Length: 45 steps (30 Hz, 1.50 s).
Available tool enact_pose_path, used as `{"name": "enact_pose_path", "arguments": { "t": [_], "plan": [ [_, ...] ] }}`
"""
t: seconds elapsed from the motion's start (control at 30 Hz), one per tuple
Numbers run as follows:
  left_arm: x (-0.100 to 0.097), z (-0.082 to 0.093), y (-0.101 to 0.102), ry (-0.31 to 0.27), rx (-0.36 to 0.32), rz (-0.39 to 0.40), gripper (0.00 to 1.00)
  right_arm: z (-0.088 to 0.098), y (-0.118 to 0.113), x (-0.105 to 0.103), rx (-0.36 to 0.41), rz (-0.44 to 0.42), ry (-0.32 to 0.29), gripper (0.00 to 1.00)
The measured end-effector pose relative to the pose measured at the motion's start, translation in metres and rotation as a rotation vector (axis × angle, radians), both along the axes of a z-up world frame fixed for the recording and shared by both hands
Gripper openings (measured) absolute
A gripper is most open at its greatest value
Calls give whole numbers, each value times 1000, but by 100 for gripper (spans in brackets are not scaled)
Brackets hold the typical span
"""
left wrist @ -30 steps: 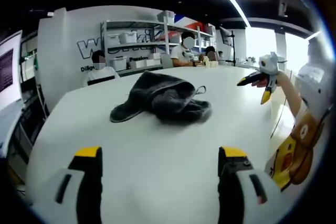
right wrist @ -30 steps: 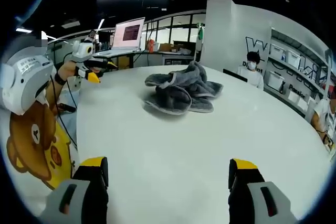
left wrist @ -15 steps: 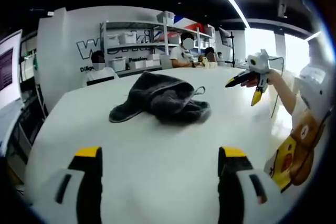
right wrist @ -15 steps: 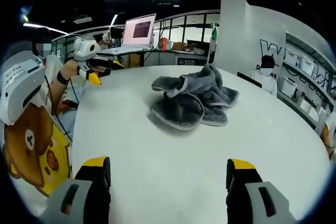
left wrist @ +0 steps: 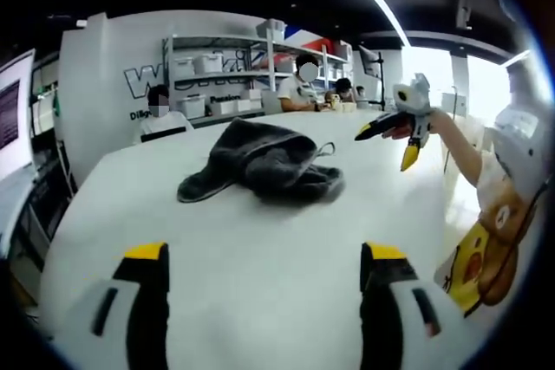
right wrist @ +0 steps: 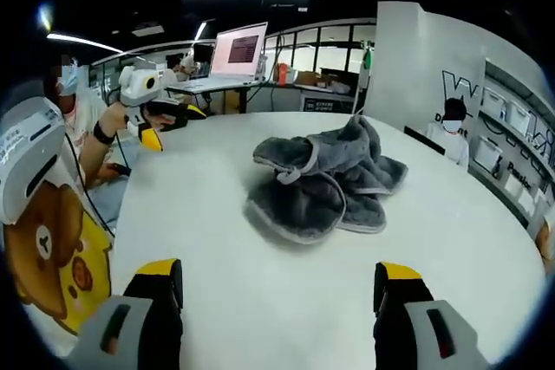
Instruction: Fold the towel on the table until its edges align and the towel forms a compact rectangular stack.
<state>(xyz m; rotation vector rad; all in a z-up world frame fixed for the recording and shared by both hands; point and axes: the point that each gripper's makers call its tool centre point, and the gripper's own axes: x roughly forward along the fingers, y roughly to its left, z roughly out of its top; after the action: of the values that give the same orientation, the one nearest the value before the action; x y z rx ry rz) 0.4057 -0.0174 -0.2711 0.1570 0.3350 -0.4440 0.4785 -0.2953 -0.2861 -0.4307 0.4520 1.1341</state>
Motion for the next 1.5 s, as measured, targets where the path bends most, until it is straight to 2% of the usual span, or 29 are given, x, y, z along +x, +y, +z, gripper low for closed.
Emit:
{"name": "enact_pose_path", "arguments": {
  "t": [0.5,1.03,1.27,1.5],
  "plan": [
    [-3,1,-2,-5,-3,-3,96,-11,21,22,-5,18,45,93],
    [-8,2,2,-7,-4,3,96,-26,43,36,-13,48,113,85],
    [-9,1,2,-4,-5,2,96,-32,49,40,-8,52,143,77],
    [-8,-1,3,-1,-7,2,96,-36,49,43,31,29,203,69]
  ]
}}
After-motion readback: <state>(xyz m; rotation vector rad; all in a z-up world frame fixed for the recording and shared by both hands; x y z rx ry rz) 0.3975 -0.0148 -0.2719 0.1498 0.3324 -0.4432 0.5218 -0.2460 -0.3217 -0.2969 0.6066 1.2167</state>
